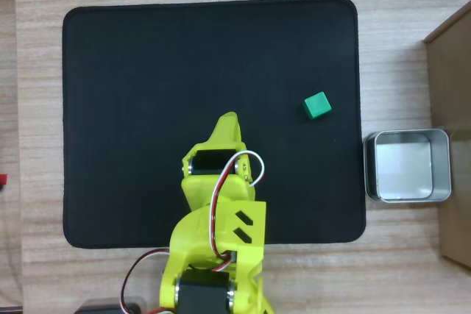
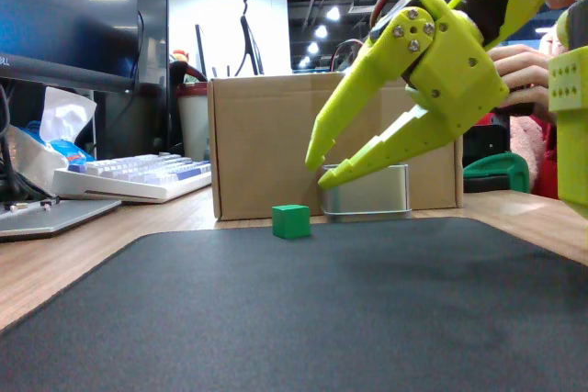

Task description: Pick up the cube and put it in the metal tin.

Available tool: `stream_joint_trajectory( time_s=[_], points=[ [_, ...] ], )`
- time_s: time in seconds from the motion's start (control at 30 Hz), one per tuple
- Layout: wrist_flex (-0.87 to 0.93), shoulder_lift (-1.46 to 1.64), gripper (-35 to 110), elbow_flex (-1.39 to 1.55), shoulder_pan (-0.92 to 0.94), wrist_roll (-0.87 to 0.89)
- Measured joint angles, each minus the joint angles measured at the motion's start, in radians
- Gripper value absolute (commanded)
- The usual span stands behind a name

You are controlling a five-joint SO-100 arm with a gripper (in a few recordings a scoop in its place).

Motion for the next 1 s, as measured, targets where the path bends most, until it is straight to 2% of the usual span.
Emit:
stream_joint_trajectory(
  time_s=[0.1, 0.2, 0.37, 0.5, 0.6, 0.73, 1.0],
  points=[
    [0.002, 0.000, 4, -0.012, 0.020, -0.083],
    [0.081, 0.000, 7, -0.127, 0.071, -0.199],
    [0.120, -0.138, 14, -0.268, 0.118, -0.291],
    [0.120, -0.416, 18, -0.391, 0.221, -0.430],
    [0.106, -0.667, 20, -0.531, 0.310, -0.469],
    [0.086, -0.945, 29, -0.676, 0.360, -0.505],
    [0.141, -1.416, 29, -0.942, 0.365, -0.638]
  ],
)
